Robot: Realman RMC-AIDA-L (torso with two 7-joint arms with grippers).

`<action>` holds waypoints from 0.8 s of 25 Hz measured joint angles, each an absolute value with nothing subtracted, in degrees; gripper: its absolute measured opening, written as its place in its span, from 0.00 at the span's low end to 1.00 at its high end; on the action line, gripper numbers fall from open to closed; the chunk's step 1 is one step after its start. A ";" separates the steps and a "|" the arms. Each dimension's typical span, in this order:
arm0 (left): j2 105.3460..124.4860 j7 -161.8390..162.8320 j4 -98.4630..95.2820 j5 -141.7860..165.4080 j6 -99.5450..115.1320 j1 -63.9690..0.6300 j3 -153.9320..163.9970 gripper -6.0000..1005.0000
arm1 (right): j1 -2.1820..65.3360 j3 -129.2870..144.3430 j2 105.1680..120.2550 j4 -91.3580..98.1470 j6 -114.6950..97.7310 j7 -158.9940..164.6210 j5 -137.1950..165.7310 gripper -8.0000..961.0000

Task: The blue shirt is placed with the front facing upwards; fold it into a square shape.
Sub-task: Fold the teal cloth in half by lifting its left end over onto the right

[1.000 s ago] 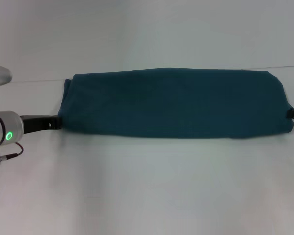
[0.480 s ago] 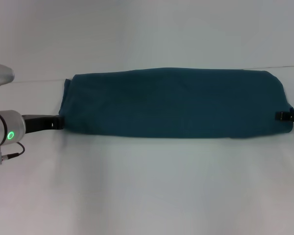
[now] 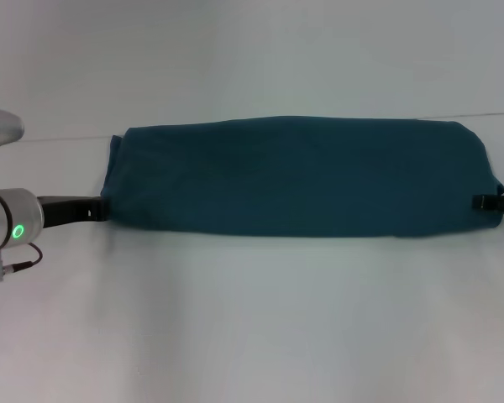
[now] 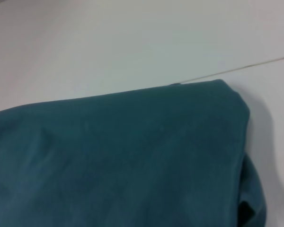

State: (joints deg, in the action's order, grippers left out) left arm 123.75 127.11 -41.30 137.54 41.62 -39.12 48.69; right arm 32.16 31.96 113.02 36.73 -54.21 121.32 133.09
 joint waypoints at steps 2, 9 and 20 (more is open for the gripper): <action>123.74 127.10 -41.31 137.54 41.62 -39.16 48.69 0.03 | 32.29 31.98 113.04 36.65 -54.32 121.28 133.09 0.71; 123.66 127.06 -41.36 137.54 41.66 -39.21 48.68 0.03 | 32.43 32.01 112.73 36.59 -55.17 121.54 133.09 0.46; 123.80 127.07 -43.42 137.53 43.41 -38.12 48.68 0.03 | 31.97 32.09 112.49 36.45 -55.38 121.29 133.02 0.16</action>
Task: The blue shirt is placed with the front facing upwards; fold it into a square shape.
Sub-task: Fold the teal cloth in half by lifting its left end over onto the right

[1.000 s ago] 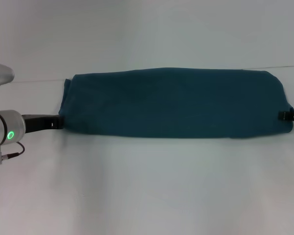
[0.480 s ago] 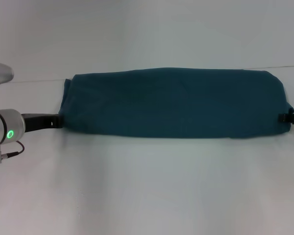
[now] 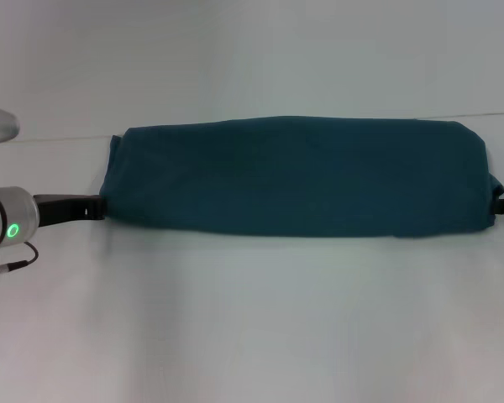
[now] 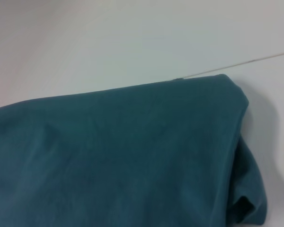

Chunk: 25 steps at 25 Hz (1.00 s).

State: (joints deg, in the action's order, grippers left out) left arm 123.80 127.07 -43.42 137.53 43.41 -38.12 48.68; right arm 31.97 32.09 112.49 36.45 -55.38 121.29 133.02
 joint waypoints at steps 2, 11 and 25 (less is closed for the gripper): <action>123.81 127.13 -44.11 137.49 44.45 -37.61 48.65 0.03 | 31.93 32.08 112.49 36.67 -55.40 121.22 133.02 0.07; 124.03 127.22 -47.18 136.78 49.50 -35.15 48.38 0.03 | 31.77 31.74 112.02 37.01 -57.87 118.13 132.83 0.01; 124.10 127.18 -54.66 134.65 61.03 -28.26 48.20 0.03 | 28.33 30.95 112.12 41.89 -64.84 115.32 132.25 0.06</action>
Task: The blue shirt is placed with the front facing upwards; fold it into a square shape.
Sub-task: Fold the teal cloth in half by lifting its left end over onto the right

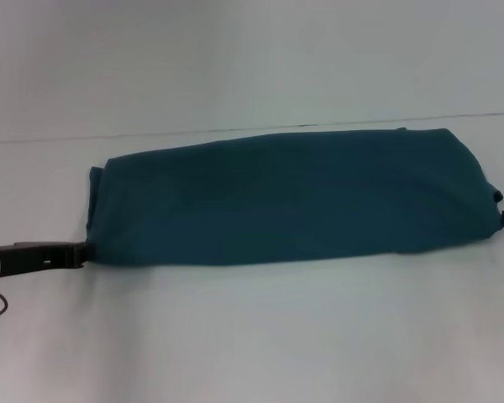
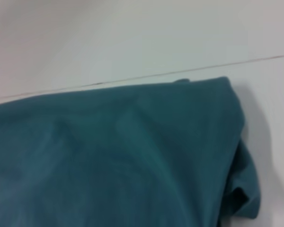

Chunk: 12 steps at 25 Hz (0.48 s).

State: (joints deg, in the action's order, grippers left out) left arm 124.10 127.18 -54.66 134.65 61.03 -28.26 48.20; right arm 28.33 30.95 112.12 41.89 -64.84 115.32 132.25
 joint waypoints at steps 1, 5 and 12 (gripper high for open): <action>124.11 127.14 -54.73 134.64 61.31 -28.10 48.22 0.03 | 28.14 30.94 112.19 42.20 -65.07 115.39 132.18 0.06; 124.10 126.96 -54.65 134.64 61.48 -27.89 48.25 0.03 | 27.49 30.70 112.10 42.54 -65.52 115.65 132.05 0.08; 124.04 126.92 -54.46 135.00 61.09 -27.87 47.66 0.03 | 26.68 29.13 111.95 42.06 -65.05 115.83 132.37 0.10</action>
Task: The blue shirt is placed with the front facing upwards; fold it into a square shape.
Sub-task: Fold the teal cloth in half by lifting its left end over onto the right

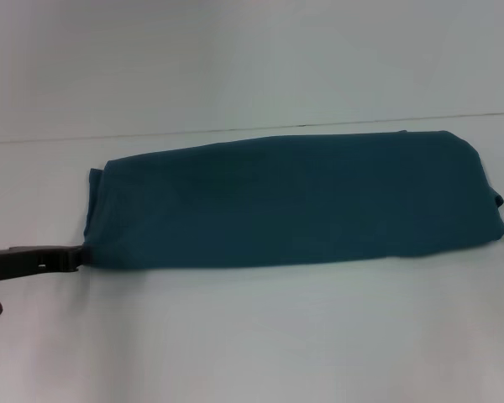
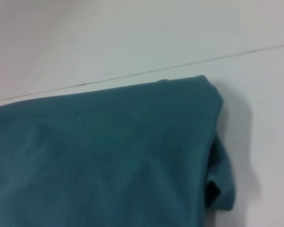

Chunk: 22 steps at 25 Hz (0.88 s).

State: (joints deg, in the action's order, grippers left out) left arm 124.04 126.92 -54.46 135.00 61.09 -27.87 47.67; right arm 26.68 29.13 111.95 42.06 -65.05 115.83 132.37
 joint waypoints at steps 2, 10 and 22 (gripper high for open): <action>123.94 126.90 -54.47 135.04 61.11 -27.95 47.04 0.03 | 26.44 28.35 111.91 42.12 -65.04 115.90 132.39 0.11; 123.83 126.76 -54.31 135.09 60.97 -28.41 46.72 0.03 | 26.91 27.60 111.73 41.84 -64.81 115.96 132.35 0.14; 123.77 126.73 -54.09 135.09 60.73 -28.93 46.94 0.03 | 29.74 28.13 112.20 39.46 -63.42 116.37 132.80 0.24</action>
State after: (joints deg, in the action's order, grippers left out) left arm 123.77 126.73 -54.09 135.09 60.73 -28.93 46.94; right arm 29.74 28.13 112.20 39.47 -63.42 116.37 132.80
